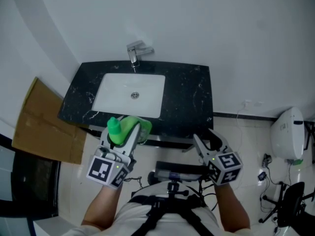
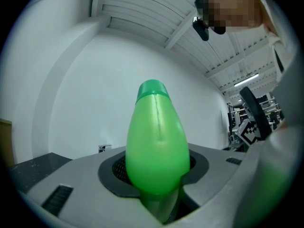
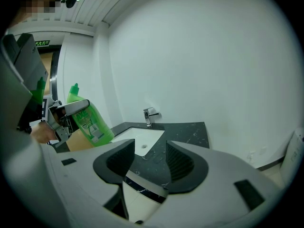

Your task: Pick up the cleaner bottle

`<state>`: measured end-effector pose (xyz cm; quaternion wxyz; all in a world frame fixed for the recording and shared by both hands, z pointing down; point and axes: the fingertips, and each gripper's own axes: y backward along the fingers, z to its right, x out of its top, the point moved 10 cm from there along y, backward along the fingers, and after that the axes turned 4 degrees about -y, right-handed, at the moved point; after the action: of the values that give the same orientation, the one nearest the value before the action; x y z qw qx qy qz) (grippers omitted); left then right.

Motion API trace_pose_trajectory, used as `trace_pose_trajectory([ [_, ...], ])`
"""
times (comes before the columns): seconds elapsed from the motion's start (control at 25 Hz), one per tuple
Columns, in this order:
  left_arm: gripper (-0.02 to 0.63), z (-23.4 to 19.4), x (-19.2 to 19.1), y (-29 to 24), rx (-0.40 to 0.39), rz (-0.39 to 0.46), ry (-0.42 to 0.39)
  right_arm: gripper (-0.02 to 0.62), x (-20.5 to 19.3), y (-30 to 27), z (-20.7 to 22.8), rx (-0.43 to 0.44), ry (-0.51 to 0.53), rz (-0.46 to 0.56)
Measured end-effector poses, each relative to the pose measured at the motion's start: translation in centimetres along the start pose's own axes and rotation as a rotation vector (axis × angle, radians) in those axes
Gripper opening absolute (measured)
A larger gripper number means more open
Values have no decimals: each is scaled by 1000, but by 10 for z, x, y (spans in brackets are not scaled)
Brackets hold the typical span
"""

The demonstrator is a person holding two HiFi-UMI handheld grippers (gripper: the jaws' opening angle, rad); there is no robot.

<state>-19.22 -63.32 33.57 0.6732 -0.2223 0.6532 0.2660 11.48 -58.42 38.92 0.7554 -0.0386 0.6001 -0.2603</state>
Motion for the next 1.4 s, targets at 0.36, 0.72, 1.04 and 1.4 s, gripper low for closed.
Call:
trace_pose_trajectory([
  [0.36, 173, -1, 0, 10, 12, -16, 2, 195, 6, 5, -2, 8, 15, 22],
  [0.72, 173, -3, -1, 19, 21, -24, -5, 143, 10, 11, -2, 2, 40, 23],
  [1.04, 173, -6, -8, 25, 29, -43, -14, 126, 10, 14, 3, -12, 36, 16],
  [1.4, 173, -8, -13, 37, 37, -64, -20, 76, 10, 18, 6, -26, 58, 27],
])
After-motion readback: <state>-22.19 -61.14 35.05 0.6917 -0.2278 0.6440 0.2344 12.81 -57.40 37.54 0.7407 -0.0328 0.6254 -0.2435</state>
